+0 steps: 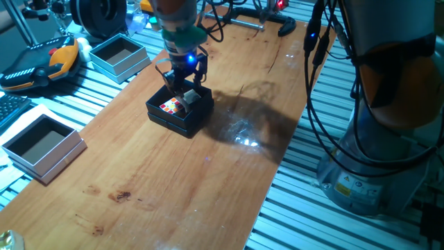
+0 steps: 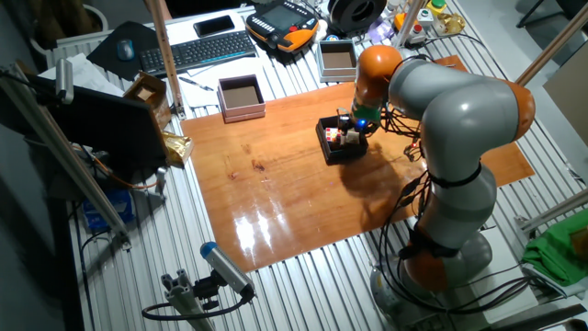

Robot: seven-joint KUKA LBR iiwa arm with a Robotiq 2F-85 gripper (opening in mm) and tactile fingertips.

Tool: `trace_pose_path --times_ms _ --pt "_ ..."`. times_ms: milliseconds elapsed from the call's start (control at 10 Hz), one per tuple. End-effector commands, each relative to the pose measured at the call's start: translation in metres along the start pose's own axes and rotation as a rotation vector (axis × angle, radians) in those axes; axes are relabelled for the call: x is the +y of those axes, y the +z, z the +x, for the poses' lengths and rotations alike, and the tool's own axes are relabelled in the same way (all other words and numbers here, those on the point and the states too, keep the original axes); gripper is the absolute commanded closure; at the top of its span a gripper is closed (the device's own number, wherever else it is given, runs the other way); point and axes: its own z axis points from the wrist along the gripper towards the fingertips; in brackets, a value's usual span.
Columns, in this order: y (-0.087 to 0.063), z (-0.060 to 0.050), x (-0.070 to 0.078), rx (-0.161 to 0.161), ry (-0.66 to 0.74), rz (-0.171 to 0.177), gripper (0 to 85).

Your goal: Take everything out of the gift box

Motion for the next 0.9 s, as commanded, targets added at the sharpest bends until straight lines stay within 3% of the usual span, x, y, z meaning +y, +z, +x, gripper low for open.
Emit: trace_pose_path --times_ms 0,800 --pt "0.002 0.001 0.001 -0.01 -0.002 0.004 26.3" --pt "0.012 0.006 -0.002 -0.04 -0.017 0.01 26.3"
